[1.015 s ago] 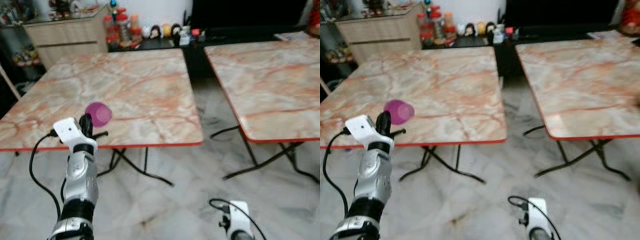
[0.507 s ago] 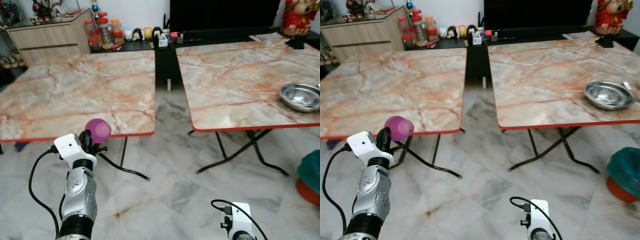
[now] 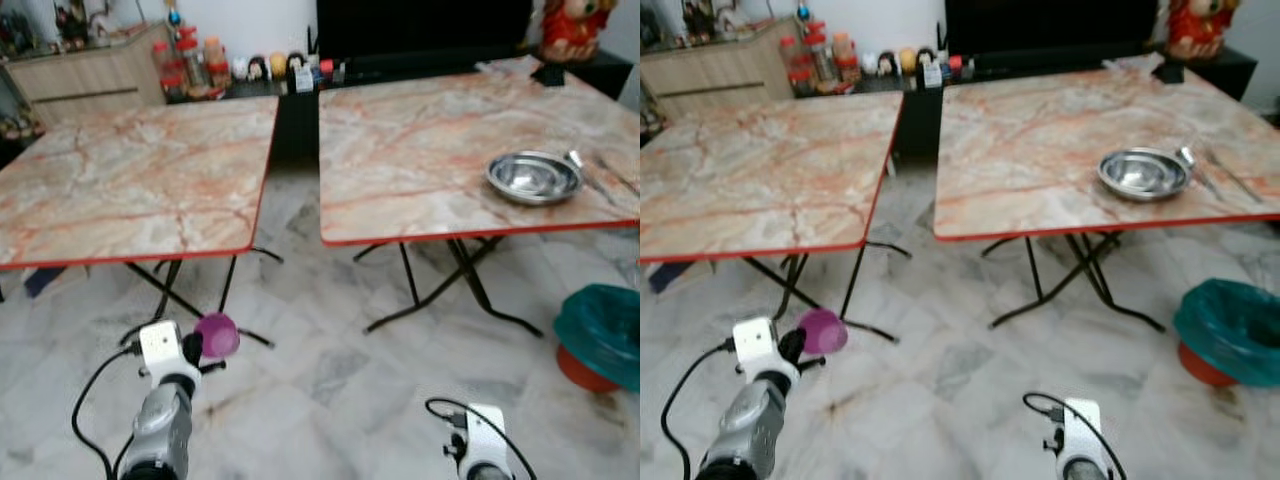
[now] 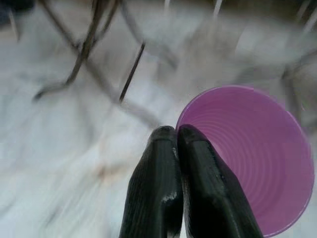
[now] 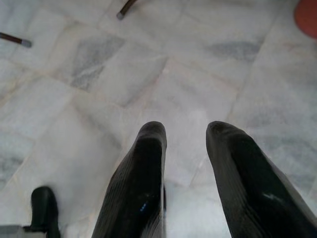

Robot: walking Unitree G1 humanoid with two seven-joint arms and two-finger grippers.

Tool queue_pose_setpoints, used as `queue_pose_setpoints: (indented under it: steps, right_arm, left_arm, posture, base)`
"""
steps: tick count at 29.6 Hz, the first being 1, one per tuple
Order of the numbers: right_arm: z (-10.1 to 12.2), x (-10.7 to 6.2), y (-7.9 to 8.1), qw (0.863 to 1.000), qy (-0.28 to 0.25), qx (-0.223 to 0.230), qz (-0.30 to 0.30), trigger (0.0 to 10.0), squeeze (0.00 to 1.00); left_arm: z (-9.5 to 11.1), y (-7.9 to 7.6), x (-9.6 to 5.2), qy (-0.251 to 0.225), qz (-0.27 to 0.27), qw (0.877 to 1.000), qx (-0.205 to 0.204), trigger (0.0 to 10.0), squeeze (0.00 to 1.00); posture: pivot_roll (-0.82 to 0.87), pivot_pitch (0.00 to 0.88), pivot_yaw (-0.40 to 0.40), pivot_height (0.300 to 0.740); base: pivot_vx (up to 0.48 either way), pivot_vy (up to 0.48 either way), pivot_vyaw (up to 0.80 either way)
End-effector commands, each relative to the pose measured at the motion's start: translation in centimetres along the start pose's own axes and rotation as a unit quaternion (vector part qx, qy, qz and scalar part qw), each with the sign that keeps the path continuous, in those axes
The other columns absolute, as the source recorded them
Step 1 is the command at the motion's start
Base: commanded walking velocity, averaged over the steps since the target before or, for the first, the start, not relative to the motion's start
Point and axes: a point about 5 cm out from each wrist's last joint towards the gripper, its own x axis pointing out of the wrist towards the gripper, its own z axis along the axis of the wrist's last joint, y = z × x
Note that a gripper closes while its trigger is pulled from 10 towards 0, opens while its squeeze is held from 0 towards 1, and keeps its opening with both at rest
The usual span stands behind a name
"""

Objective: Setting the table

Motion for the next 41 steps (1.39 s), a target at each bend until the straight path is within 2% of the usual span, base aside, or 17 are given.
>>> queue_pose_setpoints:
  steps: [1, 3, 4, 5, 12, 20, 23, 37, 41]
  right_arm:
    - [0.4, 0.1, 0.7, 1.000, -0.006, 0.006, 0.007, 10.0, 0.00]
    - [0.5, 0.1, 0.8, 1.000, -0.007, 0.004, 0.008, 10.0, 0.00]
    - [0.5, 0.1, 0.8, 1.000, -0.007, 0.004, 0.008, 10.0, 0.00]
    - [0.6, 0.1, 0.8, 1.000, -0.008, 0.003, 0.009, 10.0, 0.00]
    - [0.8, 0.2, 0.8, 1.000, -0.010, -0.002, 0.010, 10.0, 0.00]
    - [1.2, 0.3, 0.8, 1.000, -0.017, -0.016, 0.019, 10.0, 0.00]
    - [1.2, 0.3, 0.9, 0.999, -0.016, -0.021, 0.022, 10.0, 0.00]
    - [0.7, 0.2, 0.6, 1.000, -0.006, -0.012, 0.012, 10.0, 0.00]
    - [0.8, 0.2, 0.4, 1.000, -0.006, -0.009, 0.010, 10.0, 0.00]
  left_arm:
    - [-2.0, 1.0, -0.7, 0.057, 0.011, 0.998, 0.020, 10.0, 0.00]
    - [-3.4, 1.3, -1.3, 0.086, 0.020, 0.996, 0.023, 10.0, 0.00]
    - [-3.4, 1.3, -1.3, 0.086, 0.020, 0.996, 0.023, 10.0, 0.00]
    - [-4.7, 1.6, -2.0, 0.116, 0.031, 0.992, 0.029, 10.0, 0.00]
    - [-7.6, 2.6, -3.8, 0.180, 0.064, 0.981, 0.031, 10.0, 0.00]
    - [-8.1, 2.2, -4.0, 0.190, 0.072, 0.979, 0.020, 10.0, 0.00]
    - [-8.1, 1.9, -3.9, 0.189, 0.072, 0.979, 0.016, 10.0, 0.00]
    - [-8.1, 1.6, -3.8, 0.191, 0.068, 0.979, 0.017, 10.0, 0.00]
    - [-8.1, 1.2, -3.7, 0.187, 0.068, 0.980, 0.010, 10.0, 0.00]
  posture:
    - [0.01, 0.000, 0.081, 0.740]
    - [0.01, 0.000, 0.080, 0.740]
    - [0.01, 0.000, 0.080, 0.740]
    - [0.00, 0.000, 0.080, 0.740]
    - [-0.01, 0.000, 0.077, 0.740]
    - [0.00, 0.000, 0.061, 0.740]
    - [0.00, 0.000, 0.059, 0.740]
    - [-0.01, 0.000, 0.064, 0.740]
    - [-0.01, 0.000, 0.061, 0.740]
  base:
    - [0.000, 0.000, 0.00]
    - [0.120, 0.000, 0.00]
    - [0.240, 0.000, 0.00]
    - [0.315, 0.000, 0.00]
    - [0.349, 0.000, 0.00]
    - [0.360, 0.000, 0.00]
    - [0.361, 0.000, 0.61]
    - [0.365, 0.000, 0.10]
    - [0.000, 0.000, 0.00]
